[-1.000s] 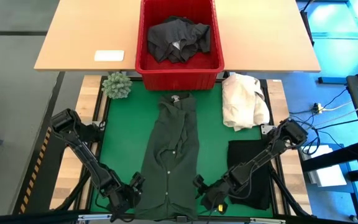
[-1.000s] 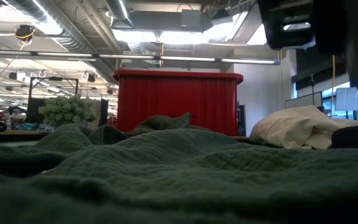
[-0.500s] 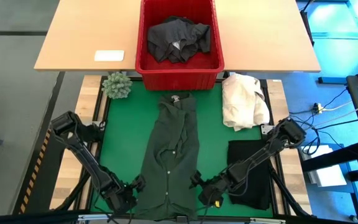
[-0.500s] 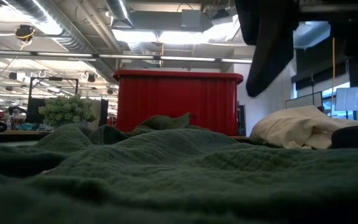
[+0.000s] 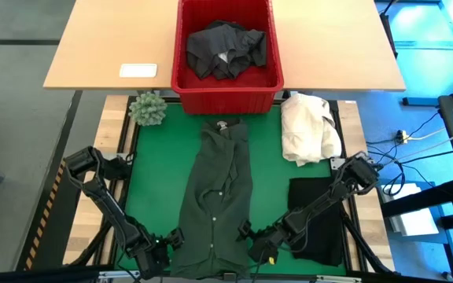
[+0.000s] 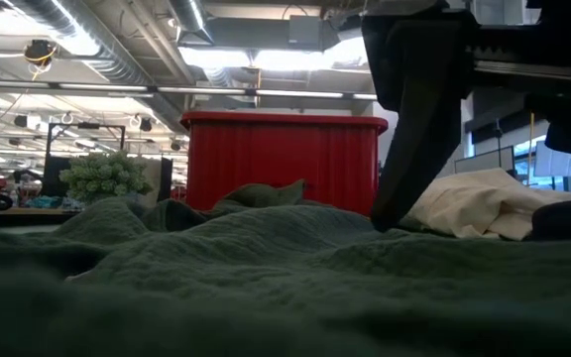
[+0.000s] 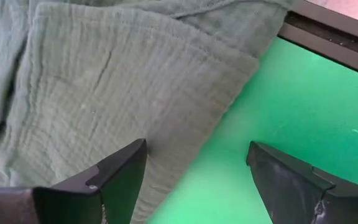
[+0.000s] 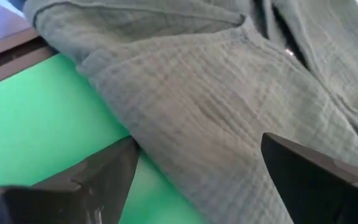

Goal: Fold laundry
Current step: Fold the green polo shirt

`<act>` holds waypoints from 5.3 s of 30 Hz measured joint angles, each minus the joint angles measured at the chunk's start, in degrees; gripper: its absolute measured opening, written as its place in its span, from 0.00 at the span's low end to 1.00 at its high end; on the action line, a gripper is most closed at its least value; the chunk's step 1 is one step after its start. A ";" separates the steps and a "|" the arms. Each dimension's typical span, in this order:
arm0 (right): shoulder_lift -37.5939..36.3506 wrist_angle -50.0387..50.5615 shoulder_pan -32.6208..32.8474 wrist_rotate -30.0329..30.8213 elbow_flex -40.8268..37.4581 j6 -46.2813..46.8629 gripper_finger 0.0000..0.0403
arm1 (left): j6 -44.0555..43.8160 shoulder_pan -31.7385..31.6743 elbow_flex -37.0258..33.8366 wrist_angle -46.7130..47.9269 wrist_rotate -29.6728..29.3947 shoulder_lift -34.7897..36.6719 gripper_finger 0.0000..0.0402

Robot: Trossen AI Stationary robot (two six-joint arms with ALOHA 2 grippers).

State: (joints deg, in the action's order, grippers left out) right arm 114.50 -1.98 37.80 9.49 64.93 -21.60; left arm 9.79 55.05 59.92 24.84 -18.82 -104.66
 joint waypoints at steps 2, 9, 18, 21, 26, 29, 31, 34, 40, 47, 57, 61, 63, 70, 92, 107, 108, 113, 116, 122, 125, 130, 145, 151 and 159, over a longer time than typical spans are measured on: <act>0.10 -0.68 -0.01 0.10 0.00 0.01 0.82 | 1.08 -0.02 0.00 -0.23 -0.32 -0.02 0.70; 0.22 -1.72 0.01 1.09 -0.02 0.34 0.75 | 2.73 -0.11 -0.07 -2.14 -2.36 -0.18 0.70; 0.24 -2.71 -0.06 3.41 -0.07 0.82 0.74 | 3.29 -1.05 -0.07 -4.37 -3.78 -0.28 0.70; 0.24 -3.67 -0.04 3.44 -0.07 0.87 0.74 | 5.29 -1.30 -0.07 -5.60 -4.41 -0.28 0.70; 0.24 -5.99 -0.06 3.47 -0.07 1.85 0.74 | 5.85 -1.64 -0.07 -5.58 -4.67 -0.26 0.66; 0.24 -5.99 -0.06 3.99 -0.07 1.85 0.70 | 5.61 -1.95 -0.07 -5.70 -5.35 -0.26 0.59; 0.24 -5.96 -0.06 4.00 -0.07 1.85 0.64 | 5.21 -2.31 -0.07 -6.12 -5.75 -0.24 0.54; 0.24 -5.94 -0.06 3.99 -0.07 1.85 0.53 | 4.35 -2.67 -0.07 -7.30 -5.99 -0.22 0.45; 0.24 -5.47 0.05 3.92 -0.07 2.50 0.22 | 1.92 -2.80 -0.07 -7.88 -7.87 -0.39 0.21; 0.22 -3.94 0.05 6.12 -0.07 10.26 0.03 | -10.56 -2.44 -0.07 -7.79 -9.95 -0.33 0.01; -4.59 -1.86 0.09 9.63 -0.09 18.25 0.01 | -19.74 0.04 -0.07 -7.70 -17.96 6.19 0.00; -8.03 -1.30 0.09 12.42 -0.09 19.68 0.01 | -20.55 0.46 -0.07 -7.75 -22.18 9.36 0.00; -9.56 -0.76 0.09 13.60 -0.09 20.07 0.00 | -21.52 0.52 -0.07 -7.73 -24.74 10.58 0.00; -13.01 -1.11 1.76 15.85 -0.09 23.36 0.00 | -27.72 0.48 -0.07 -8.04 -27.21 13.25 0.00; -13.38 -2.06 9.89 14.51 -0.07 30.39 0.00 | -31.63 -0.36 -0.07 -28.88 -14.75 13.48 0.00; -23.82 -5.20 2.97 21.55 -11.12 26.73 0.00 | -33.26 -9.89 -0.98 -12.10 -19.58 17.95 0.00; -25.05 -7.69 2.48 21.56 -13.31 26.73 0.00 | -33.26 -10.66 -1.70 -11.57 -19.72 19.19 0.00; -31.72 -20.37 -1.05 21.91 -24.61 26.94 0.00 | -34.39 -15.08 -9.56 -10.77 -22.60 27.67 0.00; -34.25 -25.65 -5.71 22.34 -30.42 27.35 0.00 | -36.68 -19.64 -15.38 -12.14 -23.12 32.80 0.00; -34.25 -28.29 -19.08 19.33 -35.03 31.53 0.00 | -40.54 -30.11 -26.46 -14.03 -20.94 38.21 0.00; -33.20 -28.52 -25.21 17.14 -35.17 31.84 0.00 | -37.81 -35.80 -31.05 -21.38 -18.43 38.42 0.00; -31.02 -28.08 -33.22 11.39 -35.15 33.93 0.00 | -30.60 -44.27 -36.80 -36.87 -11.30 37.97 0.00; -17.75 -24.63 -41.35 5.11 -35.10 46.54 0.00 | -43.82 -55.38 -41.70 -32.17 -10.37 37.94 0.00; -17.58 -24.75 -41.22 3.64 -35.10 46.61 0.08 | -43.78 -55.53 -41.70 -31.92 -10.02 37.94 0.05; -18.45 -24.85 -41.22 0.95 -35.10 41.96 0.36 | -42.32 -55.52 -41.70 -31.67 -6.34 37.94 0.25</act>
State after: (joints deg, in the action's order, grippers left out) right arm 96.05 -26.83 -3.42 10.44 29.82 20.36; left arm -32.53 -0.47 18.22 -6.83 -25.15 -66.72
